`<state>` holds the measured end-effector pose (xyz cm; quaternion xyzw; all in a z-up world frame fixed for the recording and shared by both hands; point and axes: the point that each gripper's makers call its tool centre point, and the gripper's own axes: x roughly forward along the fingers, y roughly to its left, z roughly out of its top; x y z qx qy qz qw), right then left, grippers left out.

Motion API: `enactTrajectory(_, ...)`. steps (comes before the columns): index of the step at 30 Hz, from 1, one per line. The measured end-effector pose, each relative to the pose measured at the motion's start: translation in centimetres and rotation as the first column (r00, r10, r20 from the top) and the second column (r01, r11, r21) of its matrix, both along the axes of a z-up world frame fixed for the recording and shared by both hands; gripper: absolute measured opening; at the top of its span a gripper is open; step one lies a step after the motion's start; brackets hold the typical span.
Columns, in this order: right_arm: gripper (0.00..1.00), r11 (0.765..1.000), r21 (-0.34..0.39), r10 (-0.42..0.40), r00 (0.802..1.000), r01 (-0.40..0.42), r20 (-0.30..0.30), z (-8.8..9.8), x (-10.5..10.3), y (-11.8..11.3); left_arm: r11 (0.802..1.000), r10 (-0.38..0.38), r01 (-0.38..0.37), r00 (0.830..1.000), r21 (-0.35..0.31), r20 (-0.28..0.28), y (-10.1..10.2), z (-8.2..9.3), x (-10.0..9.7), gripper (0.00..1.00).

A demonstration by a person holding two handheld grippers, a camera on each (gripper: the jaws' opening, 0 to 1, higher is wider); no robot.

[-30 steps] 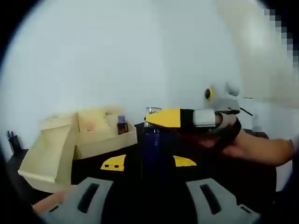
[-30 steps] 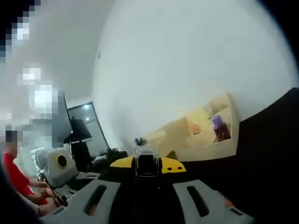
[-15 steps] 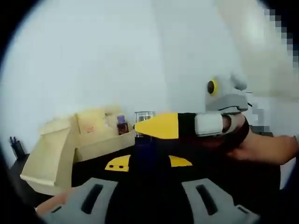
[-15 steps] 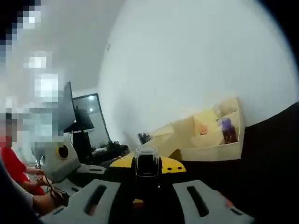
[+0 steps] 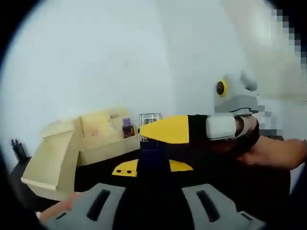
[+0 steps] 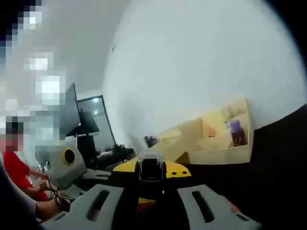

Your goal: Open the drawer, pick up the cosmetic bottles from the table one by one, place them into the drawer, release the gripper, close the drawer, and move the gripper away

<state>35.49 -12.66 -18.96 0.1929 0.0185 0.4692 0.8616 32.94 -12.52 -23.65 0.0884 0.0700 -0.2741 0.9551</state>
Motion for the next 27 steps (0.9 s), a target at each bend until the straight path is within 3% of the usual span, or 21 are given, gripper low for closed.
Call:
enactTrajectory(8,0.16,1.000,0.000,0.013,1.000,-0.013,0.024,0.2,-0.3,0.3,0.999,0.036,-0.036,0.999,-0.034,-0.016,0.8,0.4,0.2,0.15)
enactTrajectory(20,0.16,0.999,0.025,0.025,0.998,-0.027,0.065,0.7,-0.5,0.2,0.998,0.056,-0.056,0.998,-0.025,0.009,0.6,0.6,0.1,0.15)
enactTrajectory(27,0.23,0.994,0.110,-0.012,0.996,0.003,0.084,2.1,-0.2,-1.1,0.995,0.093,-0.092,0.996,-0.049,0.006,2.1,0.8,0.3,0.15)
